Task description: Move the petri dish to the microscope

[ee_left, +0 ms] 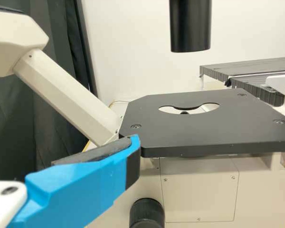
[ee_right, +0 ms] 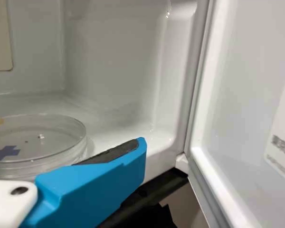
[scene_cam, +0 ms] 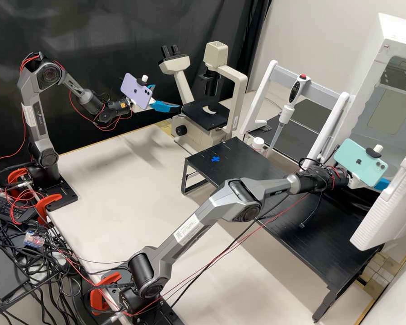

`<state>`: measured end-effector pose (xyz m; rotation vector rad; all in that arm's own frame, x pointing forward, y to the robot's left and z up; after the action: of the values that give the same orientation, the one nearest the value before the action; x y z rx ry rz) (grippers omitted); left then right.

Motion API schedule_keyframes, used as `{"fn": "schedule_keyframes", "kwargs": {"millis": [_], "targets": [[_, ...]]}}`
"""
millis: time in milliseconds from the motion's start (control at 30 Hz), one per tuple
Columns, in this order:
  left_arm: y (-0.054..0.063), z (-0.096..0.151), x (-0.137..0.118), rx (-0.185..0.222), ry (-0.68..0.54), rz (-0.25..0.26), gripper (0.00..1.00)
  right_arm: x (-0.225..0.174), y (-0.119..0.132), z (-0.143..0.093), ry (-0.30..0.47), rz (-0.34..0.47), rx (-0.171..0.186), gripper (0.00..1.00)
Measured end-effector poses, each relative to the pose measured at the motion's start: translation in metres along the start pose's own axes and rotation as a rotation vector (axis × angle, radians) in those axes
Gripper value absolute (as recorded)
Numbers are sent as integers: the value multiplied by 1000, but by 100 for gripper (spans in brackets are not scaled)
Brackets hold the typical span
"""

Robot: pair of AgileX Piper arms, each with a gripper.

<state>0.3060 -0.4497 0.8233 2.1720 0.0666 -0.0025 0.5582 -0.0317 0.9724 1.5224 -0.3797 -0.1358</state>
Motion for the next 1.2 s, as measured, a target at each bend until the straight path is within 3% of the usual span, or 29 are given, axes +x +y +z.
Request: {"fn": "schedule_keyframes", "kwargs": {"millis": [833,1200], "targets": [[0,0,0,0,0,0,100,0,0,-1,50,-36,1,0],[0,0,0,0,0,0,100,1,-1,5,53,-59,28,0]]}}
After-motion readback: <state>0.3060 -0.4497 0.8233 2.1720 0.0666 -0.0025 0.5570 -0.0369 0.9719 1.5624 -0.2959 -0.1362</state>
